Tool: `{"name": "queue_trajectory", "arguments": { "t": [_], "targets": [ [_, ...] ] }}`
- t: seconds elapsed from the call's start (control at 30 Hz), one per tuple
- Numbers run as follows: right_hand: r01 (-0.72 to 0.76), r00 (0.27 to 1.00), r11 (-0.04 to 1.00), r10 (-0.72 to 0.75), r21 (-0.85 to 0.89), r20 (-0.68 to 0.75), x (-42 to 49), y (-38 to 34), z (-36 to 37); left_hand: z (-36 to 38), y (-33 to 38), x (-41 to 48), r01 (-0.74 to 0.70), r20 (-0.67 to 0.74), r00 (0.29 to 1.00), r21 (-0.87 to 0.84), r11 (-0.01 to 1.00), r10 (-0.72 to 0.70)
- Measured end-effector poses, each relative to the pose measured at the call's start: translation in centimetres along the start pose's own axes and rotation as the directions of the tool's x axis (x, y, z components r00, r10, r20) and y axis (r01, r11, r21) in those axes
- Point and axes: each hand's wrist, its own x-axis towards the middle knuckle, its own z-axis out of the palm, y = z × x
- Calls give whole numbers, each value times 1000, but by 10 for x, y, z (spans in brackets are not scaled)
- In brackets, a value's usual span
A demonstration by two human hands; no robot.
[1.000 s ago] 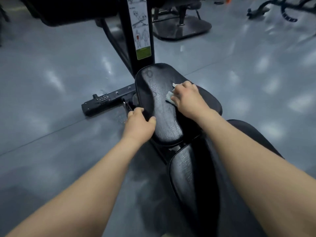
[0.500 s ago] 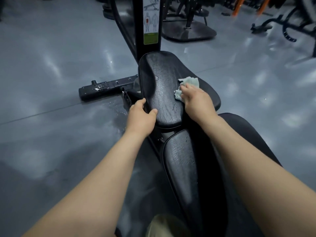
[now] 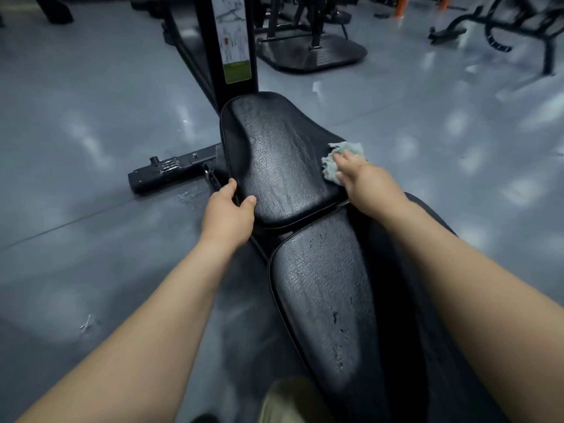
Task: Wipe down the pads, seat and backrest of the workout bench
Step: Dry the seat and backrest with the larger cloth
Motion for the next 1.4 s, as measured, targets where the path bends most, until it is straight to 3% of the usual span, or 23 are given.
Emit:
{"name": "queue_trajectory", "arguments": {
  "t": [0.1, 0.23, 0.47, 0.57, 0.67, 0.73, 1.13, 1.3, 1.4],
  "targets": [
    [-148, 989, 989, 148, -1, 27, -1, 13, -3, -3, -1, 0, -12, 10, 1000, -12, 1000, 12],
    [-170, 985, 985, 170, -42, 0, -23, -13, -4, -4, -4, 1, -8, 12, 1000, -43, 999, 9],
    [237, 972, 970, -237, 52, -1, -40, -48, 20, 1, -2, 4, 15, -12, 1000, -81, 997, -16],
    [95, 995, 981, -99, 167, 16, -35, -26, 0, 4, -1, 4, 17, -11, 1000, -101, 995, -19],
    [-181, 979, 983, 180, 1, 96, -33, -2, -19, 2, -1, 4, 19, -5, 1000, -92, 996, -20],
    [-194, 973, 980, 198, -47, 118, -32, 0, -24, 1, -2, 4, 18, -4, 1000, -87, 996, -18],
    [22, 1000, 1000, -22, 0, -11, -48, -45, 13, 0, 4, -1, 30, 4, 1000, -96, 995, -30],
    [302, 953, 952, -303, 39, 23, -57, -101, 23, -5, 5, -8, 119, 76, 992, -246, 962, -103],
    [338, 940, 939, -333, -68, 78, -52, -122, 30, -12, 10, -13, 238, 164, 969, -413, 879, -186]
  ]
}}
